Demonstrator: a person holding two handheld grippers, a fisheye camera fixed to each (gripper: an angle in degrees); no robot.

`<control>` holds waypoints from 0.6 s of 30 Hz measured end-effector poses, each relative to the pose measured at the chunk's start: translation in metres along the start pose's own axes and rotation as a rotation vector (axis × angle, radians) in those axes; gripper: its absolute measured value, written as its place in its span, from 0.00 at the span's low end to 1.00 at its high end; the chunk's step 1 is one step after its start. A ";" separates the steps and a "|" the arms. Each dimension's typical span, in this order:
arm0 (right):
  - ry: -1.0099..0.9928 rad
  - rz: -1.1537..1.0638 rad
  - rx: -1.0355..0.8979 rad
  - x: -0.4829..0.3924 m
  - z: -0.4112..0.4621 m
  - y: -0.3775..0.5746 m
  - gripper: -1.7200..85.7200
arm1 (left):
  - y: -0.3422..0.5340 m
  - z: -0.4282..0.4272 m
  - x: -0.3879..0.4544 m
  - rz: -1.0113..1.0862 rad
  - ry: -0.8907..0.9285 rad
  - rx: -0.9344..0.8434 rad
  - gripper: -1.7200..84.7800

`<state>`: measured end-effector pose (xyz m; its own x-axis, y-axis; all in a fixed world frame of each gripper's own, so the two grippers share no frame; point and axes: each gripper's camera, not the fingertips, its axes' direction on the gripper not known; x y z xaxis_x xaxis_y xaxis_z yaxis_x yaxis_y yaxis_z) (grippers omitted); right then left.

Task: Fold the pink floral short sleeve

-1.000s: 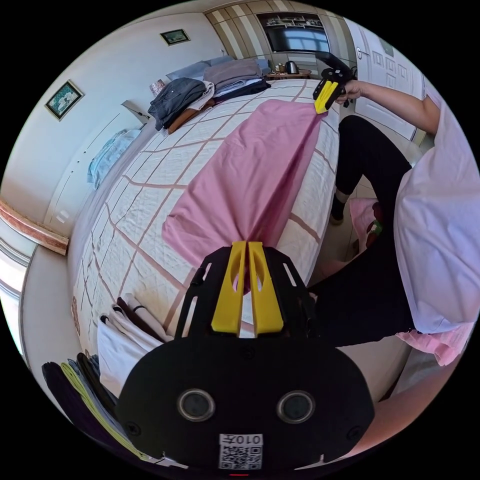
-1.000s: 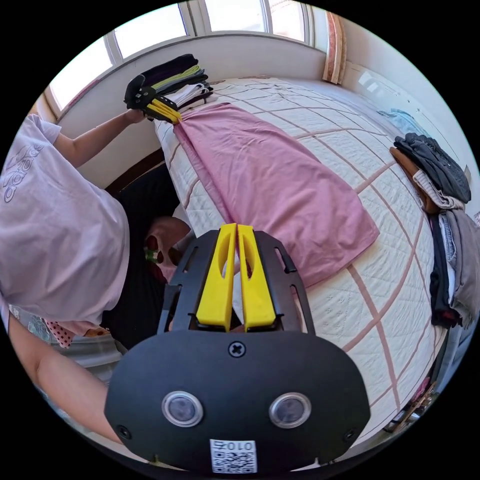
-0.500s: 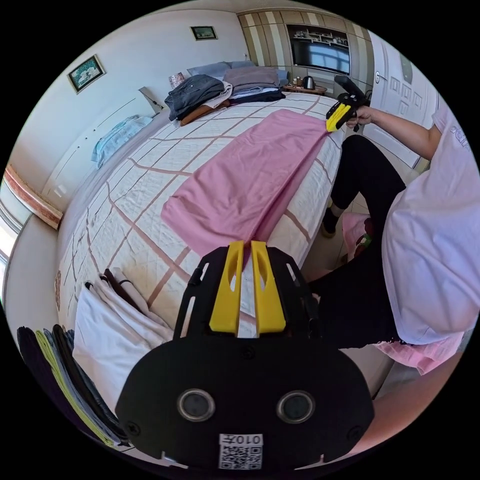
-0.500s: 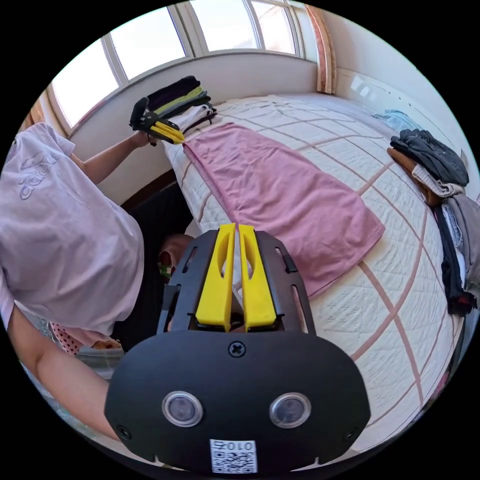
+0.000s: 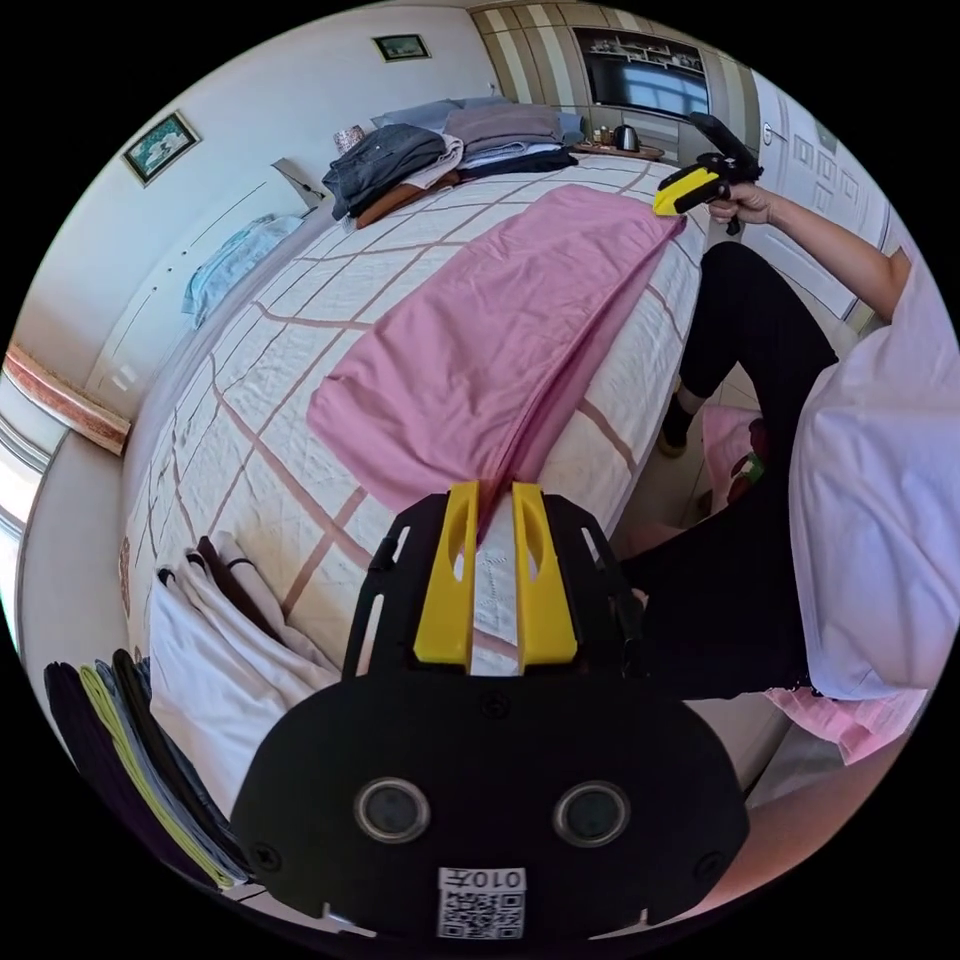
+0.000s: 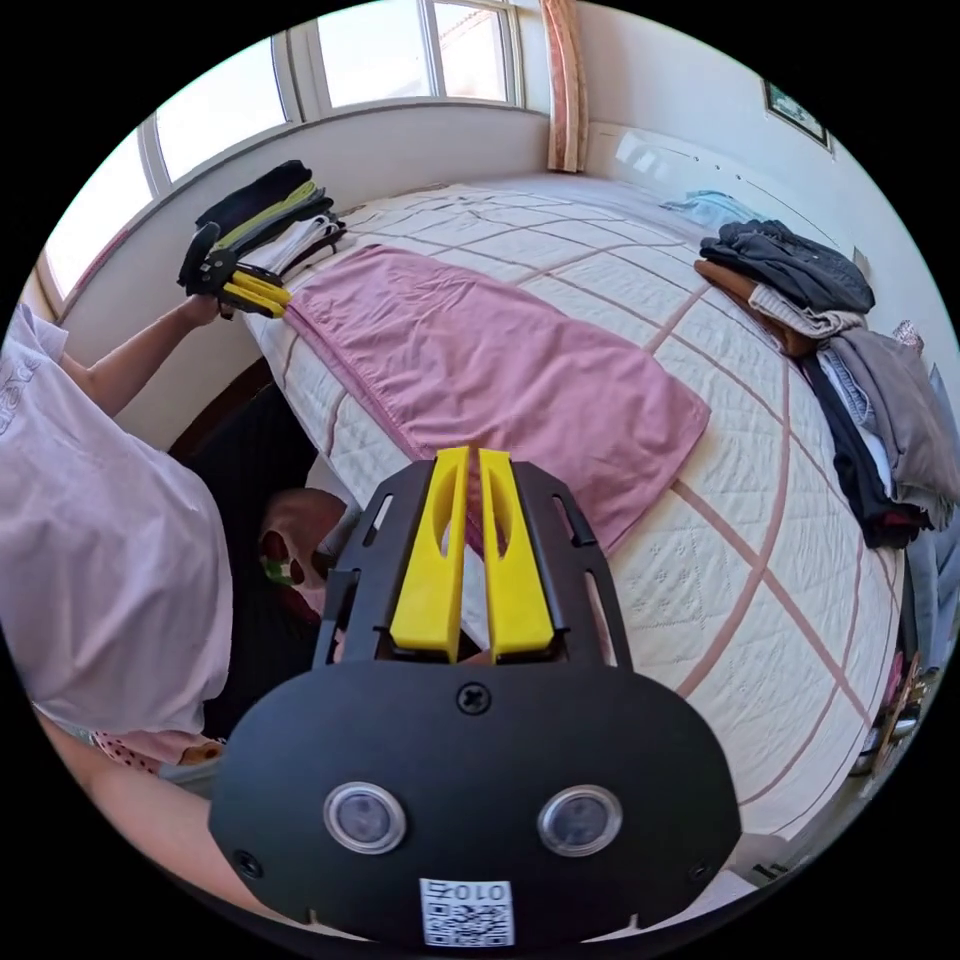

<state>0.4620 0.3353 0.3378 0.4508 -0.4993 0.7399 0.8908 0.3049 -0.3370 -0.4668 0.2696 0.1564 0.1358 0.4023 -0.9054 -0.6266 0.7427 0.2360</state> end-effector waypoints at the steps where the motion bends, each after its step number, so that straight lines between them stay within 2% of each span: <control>1: 0.003 0.005 -0.017 0.001 0.006 0.001 0.04 | 0.001 -0.002 -0.001 -0.003 -0.012 0.004 0.04; 13: -0.061 0.011 0.049 0.015 0.006 0.015 0.04 | 0.011 -0.009 -0.025 -0.021 0.058 0.003 0.03; 18: -0.088 0.051 0.235 0.018 -0.037 0.026 0.05 | 0.032 -0.040 -0.047 -0.156 0.096 0.143 0.04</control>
<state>0.4953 0.3045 0.3210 0.4785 -0.4090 0.7770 0.8248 0.5128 -0.2380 -0.5238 0.2529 0.1922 0.1443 0.2292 -0.9626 -0.4879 0.8628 0.1323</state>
